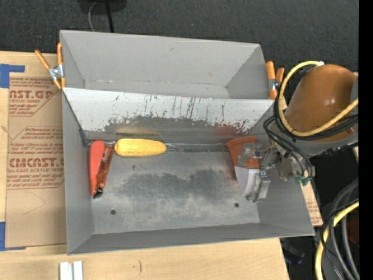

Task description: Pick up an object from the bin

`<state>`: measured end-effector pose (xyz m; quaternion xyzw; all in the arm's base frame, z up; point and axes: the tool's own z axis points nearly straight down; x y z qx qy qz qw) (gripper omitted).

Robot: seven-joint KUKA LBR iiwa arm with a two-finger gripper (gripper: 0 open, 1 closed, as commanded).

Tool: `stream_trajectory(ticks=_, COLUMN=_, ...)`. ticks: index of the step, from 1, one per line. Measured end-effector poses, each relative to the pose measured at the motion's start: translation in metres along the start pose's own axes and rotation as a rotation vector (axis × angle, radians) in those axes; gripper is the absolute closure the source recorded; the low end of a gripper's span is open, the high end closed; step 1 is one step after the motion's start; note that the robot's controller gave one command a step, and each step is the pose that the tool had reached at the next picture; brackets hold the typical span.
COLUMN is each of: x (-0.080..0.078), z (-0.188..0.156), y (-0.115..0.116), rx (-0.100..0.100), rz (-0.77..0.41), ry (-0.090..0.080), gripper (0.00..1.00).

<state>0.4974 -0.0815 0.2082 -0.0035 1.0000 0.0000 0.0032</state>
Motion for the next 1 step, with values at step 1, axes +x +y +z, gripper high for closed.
stream_trajectory(ticks=1, x=0.0001, z=0.0001, y=0.0, rx=0.0, rz=0.0, ry=0.0, gripper=1.0)
